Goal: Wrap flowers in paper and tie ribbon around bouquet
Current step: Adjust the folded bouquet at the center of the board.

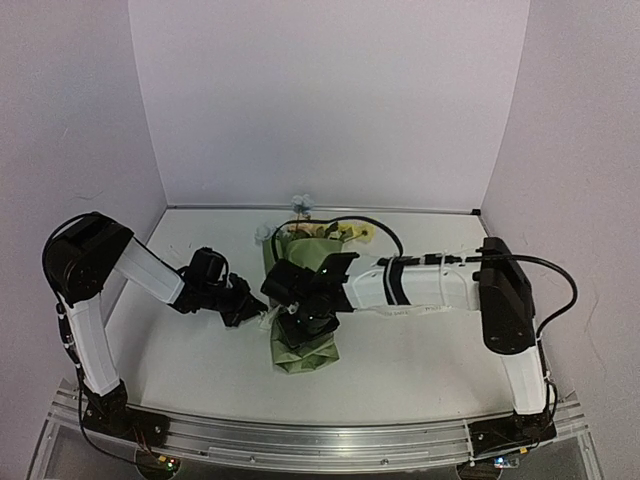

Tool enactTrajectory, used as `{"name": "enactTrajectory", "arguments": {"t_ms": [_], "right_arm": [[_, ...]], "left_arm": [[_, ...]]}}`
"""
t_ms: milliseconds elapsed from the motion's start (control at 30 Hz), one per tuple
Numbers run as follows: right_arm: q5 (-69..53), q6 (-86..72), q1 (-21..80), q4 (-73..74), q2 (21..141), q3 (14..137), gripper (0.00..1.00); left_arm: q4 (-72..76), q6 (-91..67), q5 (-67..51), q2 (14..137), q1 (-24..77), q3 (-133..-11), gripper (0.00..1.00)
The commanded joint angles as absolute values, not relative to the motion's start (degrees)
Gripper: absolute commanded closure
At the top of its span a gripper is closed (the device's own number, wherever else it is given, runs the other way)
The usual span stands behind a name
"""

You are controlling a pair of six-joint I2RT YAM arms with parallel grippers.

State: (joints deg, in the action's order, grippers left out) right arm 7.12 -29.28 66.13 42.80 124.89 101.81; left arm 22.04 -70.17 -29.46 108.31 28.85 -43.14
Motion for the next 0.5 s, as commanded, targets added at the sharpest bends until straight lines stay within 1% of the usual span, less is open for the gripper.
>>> {"name": "enactTrajectory", "arguments": {"t_ms": [0, 133, 300, 400, 467], "right_arm": [[7.88, -31.78, 61.57, 43.43, 113.40, 100.42, 0.30], [10.26, -27.77, 59.62, 43.29, 110.32, 97.06, 0.23], [6.94, -24.26, 54.40, 37.43, 106.55, 86.09, 0.21], [4.37, -20.87, 53.86, 36.78, 106.62, 86.46, 0.21], [1.31, -20.16, 54.18, 36.13, 107.08, 89.03, 0.22]], "left_arm": [[16.73, -66.87, -26.99, 104.18, 26.05, -41.82, 1.00], [11.25, -62.29, -26.20, 102.78, 24.84, -43.53, 1.00], [4.40, -58.32, -23.26, 98.15, 22.36, -44.33, 1.00], [1.93, -55.11, -22.45, 93.00, 21.80, -44.19, 1.00], [1.98, -53.09, -25.15, 91.13, 21.81, -44.59, 1.00]]}}
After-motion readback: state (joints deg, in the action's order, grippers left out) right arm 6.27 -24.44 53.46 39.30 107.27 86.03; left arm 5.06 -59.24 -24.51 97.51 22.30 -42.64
